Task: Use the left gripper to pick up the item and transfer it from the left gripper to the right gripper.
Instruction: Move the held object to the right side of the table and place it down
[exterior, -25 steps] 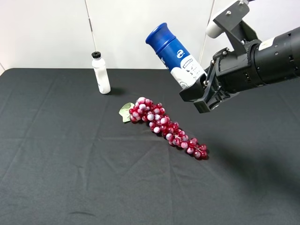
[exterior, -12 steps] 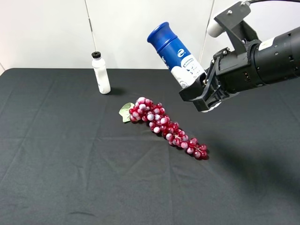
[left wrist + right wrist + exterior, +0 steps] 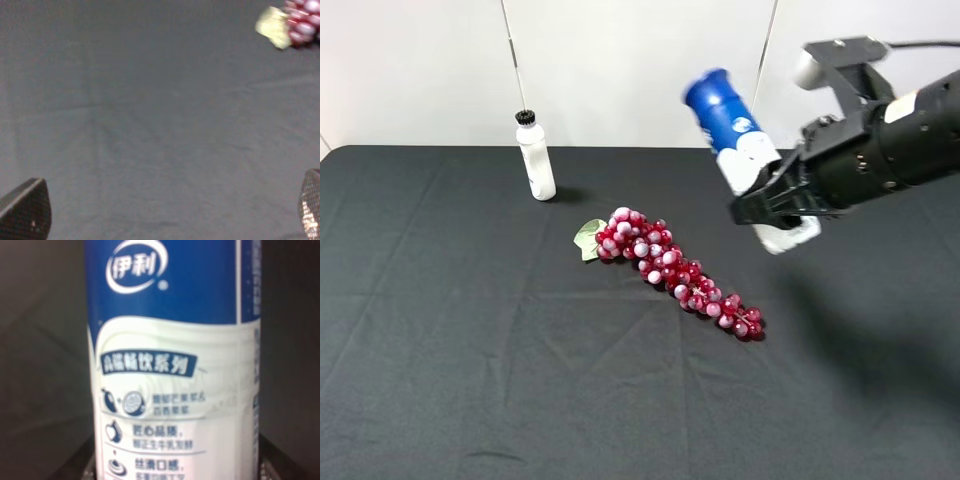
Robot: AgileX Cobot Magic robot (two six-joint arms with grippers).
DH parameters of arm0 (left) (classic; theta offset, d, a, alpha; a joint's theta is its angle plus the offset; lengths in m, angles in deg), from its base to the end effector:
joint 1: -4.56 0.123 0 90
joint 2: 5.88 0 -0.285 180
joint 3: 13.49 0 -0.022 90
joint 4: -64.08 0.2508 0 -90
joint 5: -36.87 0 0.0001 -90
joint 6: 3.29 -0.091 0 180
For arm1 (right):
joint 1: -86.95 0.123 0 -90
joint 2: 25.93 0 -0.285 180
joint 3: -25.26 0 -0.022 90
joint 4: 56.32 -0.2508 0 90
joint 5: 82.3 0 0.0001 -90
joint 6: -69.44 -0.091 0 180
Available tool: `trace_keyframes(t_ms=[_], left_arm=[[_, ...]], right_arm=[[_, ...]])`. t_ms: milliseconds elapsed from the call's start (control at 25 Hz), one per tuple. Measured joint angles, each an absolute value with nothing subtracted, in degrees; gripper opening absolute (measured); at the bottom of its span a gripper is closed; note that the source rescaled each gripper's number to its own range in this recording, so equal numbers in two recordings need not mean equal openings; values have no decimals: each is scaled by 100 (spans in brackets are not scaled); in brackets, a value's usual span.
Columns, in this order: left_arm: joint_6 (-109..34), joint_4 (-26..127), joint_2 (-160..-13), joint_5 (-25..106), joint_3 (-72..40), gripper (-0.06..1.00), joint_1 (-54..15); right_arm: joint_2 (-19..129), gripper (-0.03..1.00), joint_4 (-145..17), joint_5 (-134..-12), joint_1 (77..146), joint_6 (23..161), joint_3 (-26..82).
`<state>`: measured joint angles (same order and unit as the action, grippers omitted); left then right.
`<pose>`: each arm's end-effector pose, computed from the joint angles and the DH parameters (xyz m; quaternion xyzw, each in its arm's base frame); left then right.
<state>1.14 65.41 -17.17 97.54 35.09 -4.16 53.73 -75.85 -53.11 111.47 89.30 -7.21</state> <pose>0.0049 0.0011 0.2774 0.0324 0.8677 -0.0453 0.4939 0.2188 0.1161 0.2605 -0.2472 0.9034 0.1403 0.3209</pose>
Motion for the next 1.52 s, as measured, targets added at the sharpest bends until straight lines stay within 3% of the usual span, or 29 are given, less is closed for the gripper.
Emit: trace_keyframes(t_ms=[200, 440, 1440, 1480, 1520], left_arm=[[114, 6541, -1717, 9754, 3509, 100, 757], [114, 6541, -1459, 9736, 3509, 100, 1429], [114, 6541, -1351, 9736, 3509, 100, 1483], [114, 6541, -1351, 9736, 3509, 100, 1483], [114, 6541, -1351, 9736, 3509, 100, 1483]], right_arm=[[5393, 5, -7091, -4762, 10363, 8348, -721], [5801, 5, -7026, -4674, 9656, 8306, -721], [8376, 5, -6672, -5465, 9385, 8439, -213], [8376, 8, -6672, -5480, 9385, 8439, -213], [8376, 30, -6672, -5496, 9385, 8439, -213]])
